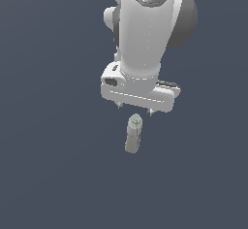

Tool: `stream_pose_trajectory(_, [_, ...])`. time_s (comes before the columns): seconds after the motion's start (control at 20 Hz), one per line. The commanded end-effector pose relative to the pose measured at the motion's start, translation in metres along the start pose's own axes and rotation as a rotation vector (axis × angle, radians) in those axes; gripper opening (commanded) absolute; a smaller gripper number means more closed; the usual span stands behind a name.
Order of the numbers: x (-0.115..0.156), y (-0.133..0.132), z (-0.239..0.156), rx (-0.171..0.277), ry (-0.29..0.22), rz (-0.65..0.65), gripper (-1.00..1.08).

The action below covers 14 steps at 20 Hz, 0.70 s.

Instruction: Pick up the object and move it to a goal position.

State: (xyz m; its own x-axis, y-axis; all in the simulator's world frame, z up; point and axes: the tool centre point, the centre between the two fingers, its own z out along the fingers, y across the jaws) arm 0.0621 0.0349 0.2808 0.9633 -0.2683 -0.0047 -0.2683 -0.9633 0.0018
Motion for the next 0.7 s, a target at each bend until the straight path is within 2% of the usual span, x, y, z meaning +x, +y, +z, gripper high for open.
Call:
stream_pose_trajectory(0.0, [0.004, -0.003, 0.0, 0.001, 0.003, 0.011, 1.0])
stream_pose_trajectory(0.35, [0.006, -0.004, 0.002, 0.002, 0.004, 0.014, 1.0])
stream_pose_trajectory(0.65, [0.005, -0.004, 0.023, 0.002, 0.004, 0.015, 1.0])
